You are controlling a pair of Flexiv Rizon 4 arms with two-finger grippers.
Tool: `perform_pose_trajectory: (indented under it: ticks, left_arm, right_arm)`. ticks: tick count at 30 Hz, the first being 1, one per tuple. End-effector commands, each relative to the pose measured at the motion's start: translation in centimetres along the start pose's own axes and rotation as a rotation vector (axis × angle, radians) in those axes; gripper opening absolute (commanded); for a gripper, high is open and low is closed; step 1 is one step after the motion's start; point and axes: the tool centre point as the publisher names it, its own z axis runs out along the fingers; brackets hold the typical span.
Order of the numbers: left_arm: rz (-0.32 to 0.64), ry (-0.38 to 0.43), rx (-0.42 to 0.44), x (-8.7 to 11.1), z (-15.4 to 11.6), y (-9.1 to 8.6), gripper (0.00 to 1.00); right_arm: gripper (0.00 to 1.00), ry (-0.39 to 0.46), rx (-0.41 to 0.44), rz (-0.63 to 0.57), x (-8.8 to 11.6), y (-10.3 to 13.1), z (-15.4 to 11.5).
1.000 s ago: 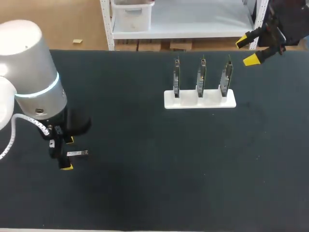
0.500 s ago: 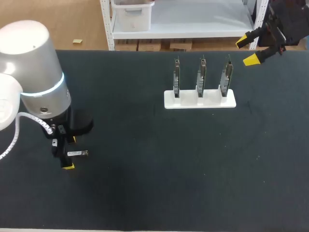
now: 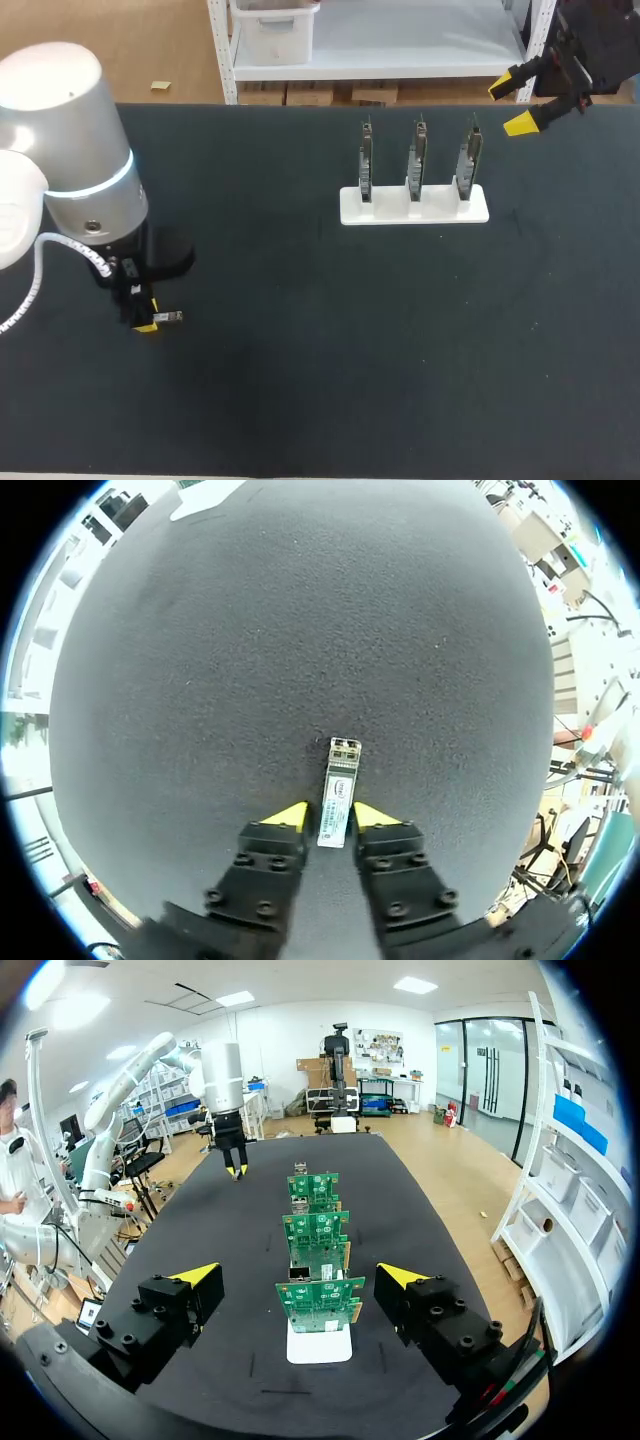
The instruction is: Pick up the optical module with the left hand, and insert it into the network port with the right hand.
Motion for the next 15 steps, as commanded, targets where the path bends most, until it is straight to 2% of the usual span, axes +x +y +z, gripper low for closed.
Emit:
perform_pose_trajectory:
  ticks: [1,8,15]
  left_arm:
    - [-0.001,0.003,0.006,0.0,0.6,0.0,0.0]
    - [0.004,-0.005,-0.011,-0.9,0.2,0.3,0.0]
    - [0.033,-0.067,-0.099,-3.7,-2.2,1.9,0.0]
  right_arm:
    - [1.0,0.001,0.005,0.0,0.0,0.2,0.0]
    - [1.0,0.001,0.005,0.0,0.0,0.2,0.0]
    - [1.0,0.001,0.005,0.0,0.0,0.2,0.0]
